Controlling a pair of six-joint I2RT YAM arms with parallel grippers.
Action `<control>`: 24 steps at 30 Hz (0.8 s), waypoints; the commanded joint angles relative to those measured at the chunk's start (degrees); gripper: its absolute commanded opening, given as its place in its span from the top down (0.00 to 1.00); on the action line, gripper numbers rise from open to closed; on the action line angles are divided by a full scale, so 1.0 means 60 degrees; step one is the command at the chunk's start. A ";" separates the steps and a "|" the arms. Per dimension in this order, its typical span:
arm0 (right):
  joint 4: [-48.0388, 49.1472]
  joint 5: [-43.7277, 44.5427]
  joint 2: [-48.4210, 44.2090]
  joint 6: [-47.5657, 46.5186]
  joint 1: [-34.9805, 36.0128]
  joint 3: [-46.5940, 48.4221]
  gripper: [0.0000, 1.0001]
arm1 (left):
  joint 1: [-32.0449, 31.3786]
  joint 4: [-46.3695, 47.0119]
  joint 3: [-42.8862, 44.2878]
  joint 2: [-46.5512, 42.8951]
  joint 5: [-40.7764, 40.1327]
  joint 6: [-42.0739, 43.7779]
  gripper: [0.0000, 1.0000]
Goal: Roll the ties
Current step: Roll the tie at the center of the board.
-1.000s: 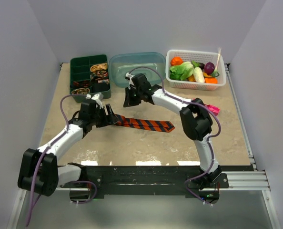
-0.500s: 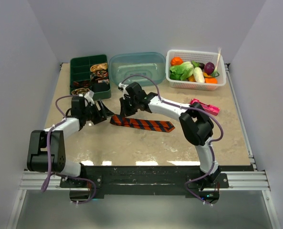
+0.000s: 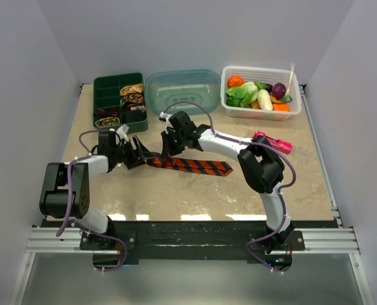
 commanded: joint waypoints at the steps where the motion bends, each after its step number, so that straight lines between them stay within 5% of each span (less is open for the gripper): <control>1: 0.0343 -0.0013 0.0163 -0.0161 -0.0035 -0.0294 1.00 | 0.0020 0.0410 -0.0116 0.0241 0.0208 0.0143 0.28; 18: 0.1104 0.0075 0.0588 0.0176 -0.0006 -0.1012 1.00 | -0.0434 0.1844 -0.0658 0.1076 0.0751 -0.0267 0.33; 24: 0.1134 0.0002 0.0618 0.0191 -0.0006 -0.0969 1.00 | -0.0478 0.2505 -0.0908 0.1106 0.0867 -0.0384 0.48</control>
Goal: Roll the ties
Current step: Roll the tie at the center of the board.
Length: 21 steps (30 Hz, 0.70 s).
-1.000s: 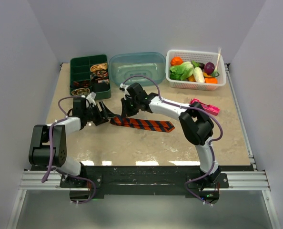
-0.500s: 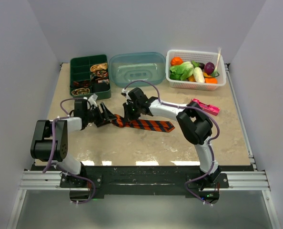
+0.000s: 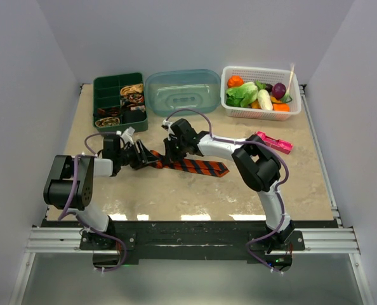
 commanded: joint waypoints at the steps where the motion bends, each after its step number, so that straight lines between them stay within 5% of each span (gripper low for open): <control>1: 0.0161 -0.0005 0.0166 0.0001 0.0005 -0.0047 1.00 | -0.0074 0.0297 -0.0303 0.0090 -0.0047 -0.0013 0.51; 8: 0.0000 -0.0137 0.0137 0.0016 -0.0010 0.0304 1.00 | -0.0088 0.0122 -0.0172 -0.0321 -0.0296 -0.0056 0.66; 21: -0.0806 0.1049 -0.0288 -0.0628 -0.0010 -0.0266 1.00 | -0.0045 0.0649 -0.0142 -0.0263 0.0187 -0.0496 0.69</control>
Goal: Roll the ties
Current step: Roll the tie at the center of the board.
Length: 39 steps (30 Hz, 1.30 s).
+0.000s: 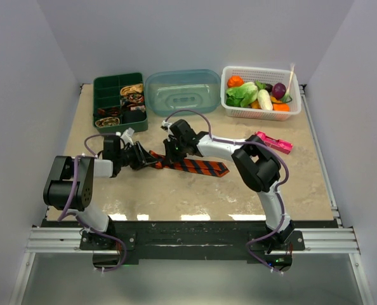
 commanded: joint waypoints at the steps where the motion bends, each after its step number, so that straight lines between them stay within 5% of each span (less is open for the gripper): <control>1: -0.0573 0.0816 -0.0288 -0.0501 -0.0017 -0.0346 1.00 | 0.0025 0.0540 0.0040 -0.0208 0.0432 -0.0295 0.69; 19: -0.0396 0.0055 -0.0245 -0.0428 0.0012 -0.0509 1.00 | 0.0157 0.1844 0.0099 0.0481 0.0155 -0.1204 0.76; 30: -0.0397 -0.0780 -0.0742 -0.0238 -0.0002 -0.0025 1.00 | 0.0142 -0.0162 0.0553 -0.0120 -0.0930 -0.0223 1.00; 39: -0.0660 0.0375 -0.0831 -0.0369 -0.0032 0.0488 1.00 | 0.0142 -0.0442 0.0626 -0.0150 -0.0507 -0.0120 1.00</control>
